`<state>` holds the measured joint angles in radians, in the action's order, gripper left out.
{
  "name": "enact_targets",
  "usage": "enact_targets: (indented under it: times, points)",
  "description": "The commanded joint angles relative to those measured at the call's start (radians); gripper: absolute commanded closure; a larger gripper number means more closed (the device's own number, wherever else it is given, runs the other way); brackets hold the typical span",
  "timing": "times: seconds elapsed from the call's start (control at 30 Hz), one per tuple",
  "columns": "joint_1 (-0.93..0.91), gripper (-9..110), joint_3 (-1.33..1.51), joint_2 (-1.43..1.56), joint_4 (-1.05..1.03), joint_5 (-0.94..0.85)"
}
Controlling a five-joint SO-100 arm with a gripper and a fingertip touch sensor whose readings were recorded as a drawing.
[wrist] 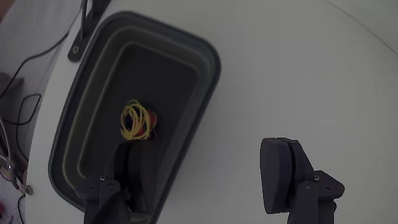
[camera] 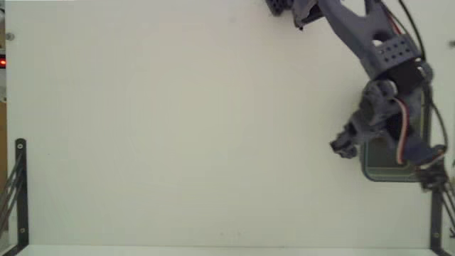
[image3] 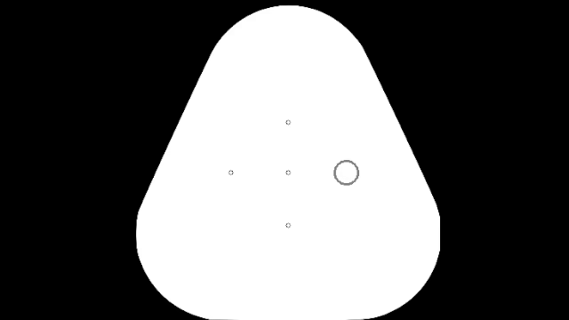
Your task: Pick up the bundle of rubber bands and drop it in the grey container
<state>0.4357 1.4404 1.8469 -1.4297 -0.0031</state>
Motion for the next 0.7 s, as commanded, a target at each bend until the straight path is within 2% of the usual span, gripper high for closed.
enact_targets:
  times: [0.0, 0.67]
  points:
    - [-0.028, -9, 0.029, 0.100, 0.002, 0.003]
    - [-0.245, -9, 0.311, 0.384, 0.001, 0.003]
